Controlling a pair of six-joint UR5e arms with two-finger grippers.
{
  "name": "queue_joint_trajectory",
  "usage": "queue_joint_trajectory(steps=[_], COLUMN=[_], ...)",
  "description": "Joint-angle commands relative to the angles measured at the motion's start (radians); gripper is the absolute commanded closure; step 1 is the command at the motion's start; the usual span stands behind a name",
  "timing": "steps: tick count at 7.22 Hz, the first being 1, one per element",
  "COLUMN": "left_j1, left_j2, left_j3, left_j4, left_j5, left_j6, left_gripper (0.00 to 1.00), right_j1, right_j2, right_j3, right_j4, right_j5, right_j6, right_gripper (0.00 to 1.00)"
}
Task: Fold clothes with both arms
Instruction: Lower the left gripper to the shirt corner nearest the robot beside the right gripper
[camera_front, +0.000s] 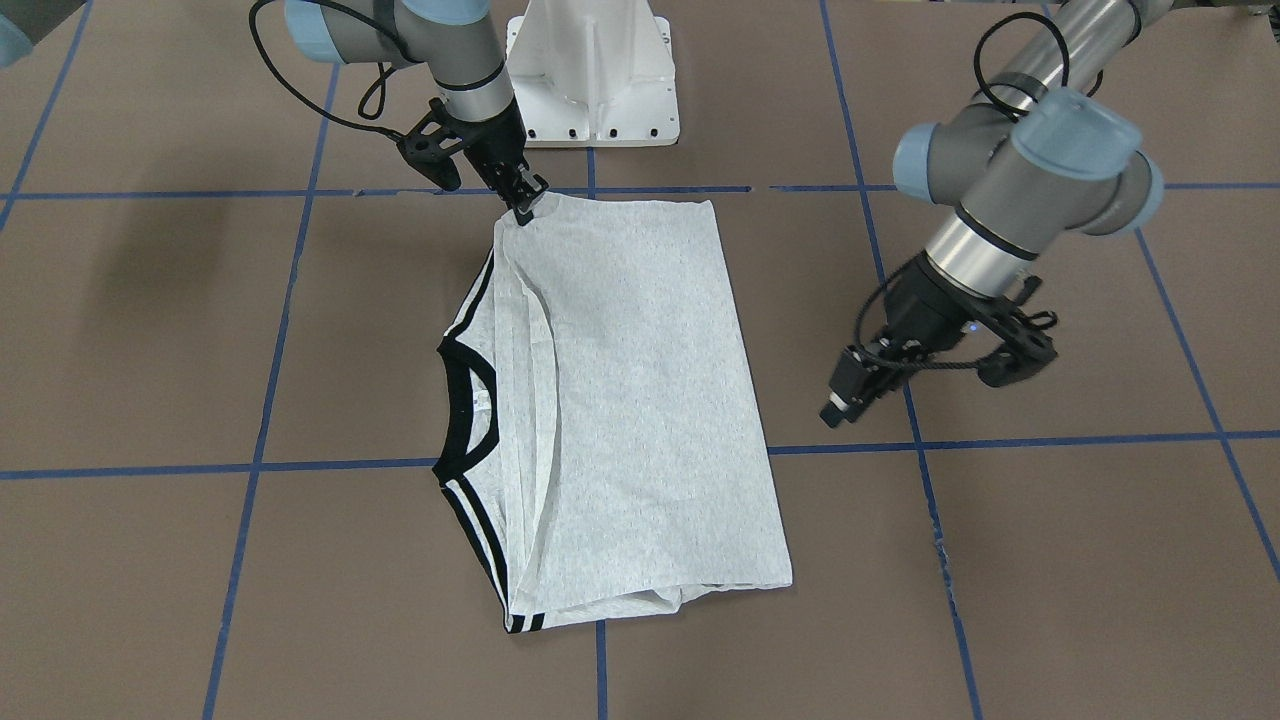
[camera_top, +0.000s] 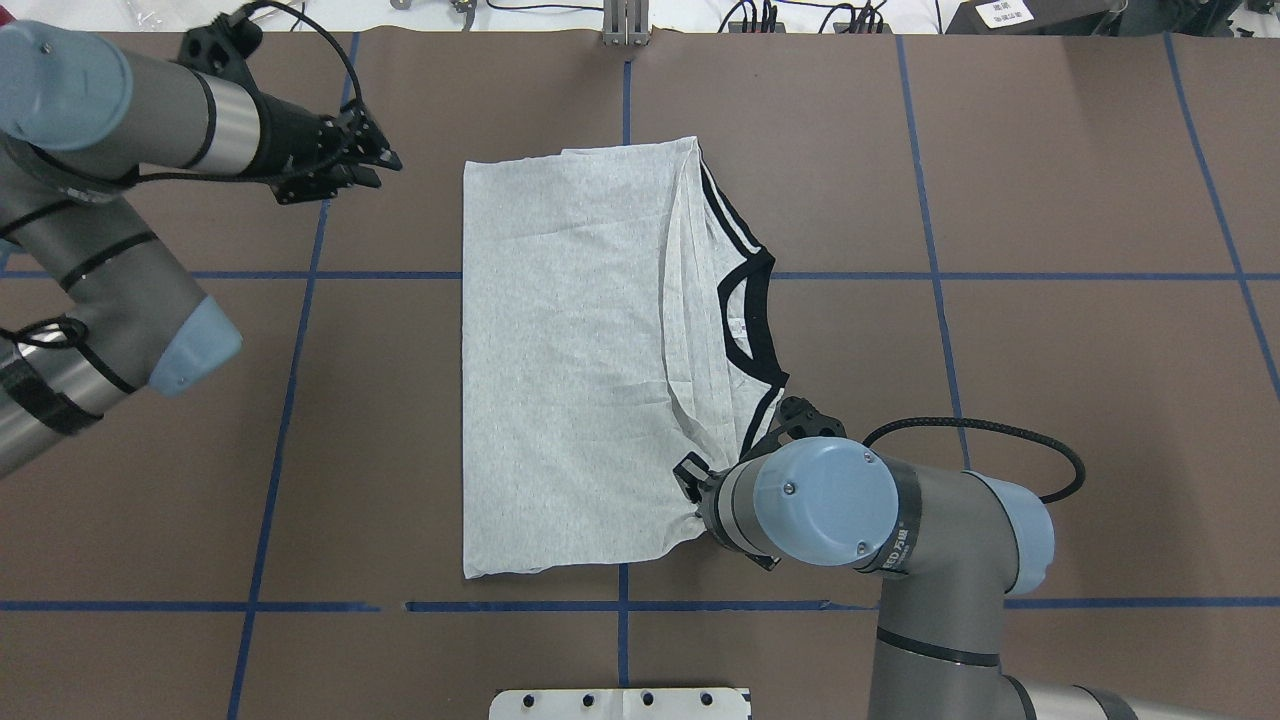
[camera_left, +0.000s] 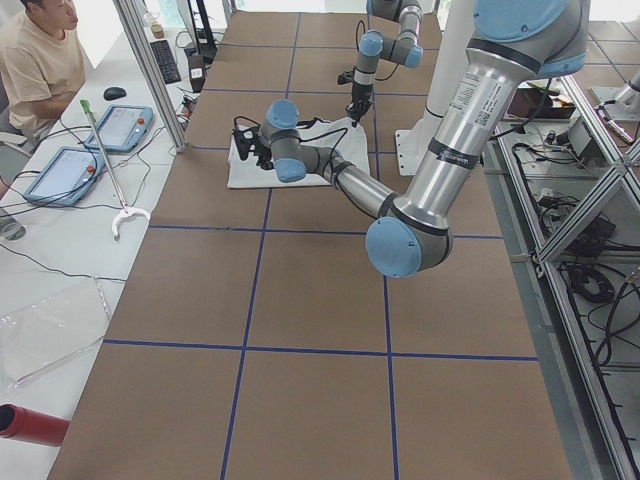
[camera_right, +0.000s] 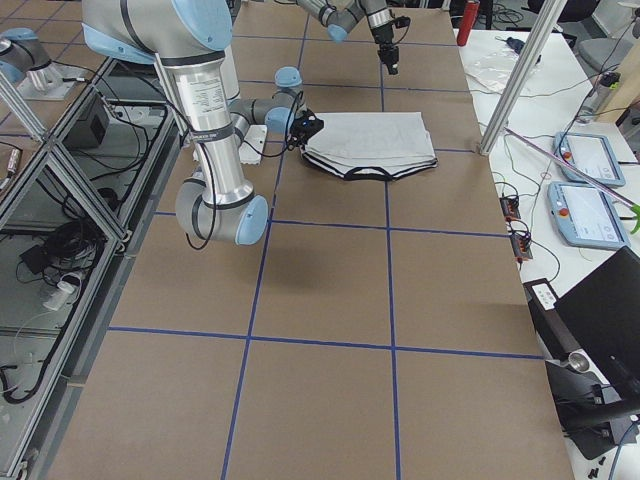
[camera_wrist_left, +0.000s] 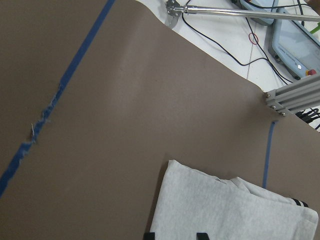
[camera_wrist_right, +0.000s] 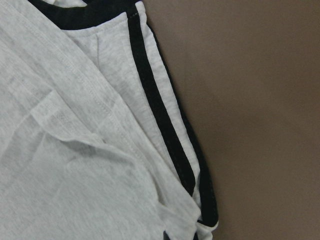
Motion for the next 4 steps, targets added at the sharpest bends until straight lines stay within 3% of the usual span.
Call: queue_joint_trajectory(steps=[1,2,4], left_j1=[0.196,0.302,0.436], left_j2=[0.042,0.069,0.132], left_j3=[-0.217,-0.271,-0.287], left_j4=[0.140,0.222,0.237], left_j5=[0.097,0.188,0.300], left_j6=[-0.197,-0.249,-0.444], left_gripper=[0.45,0.43,0.43], right_j1=[0.000,0.000,-0.001], right_j2=[-0.040,-0.041,-0.040], right_j3=[0.042,0.043,0.043], right_j4=[-0.003,-0.003,-0.003], right_j5=[0.001,0.001,0.001], right_j6=[0.002,0.002,0.002], right_gripper=[1.00,1.00,1.00])
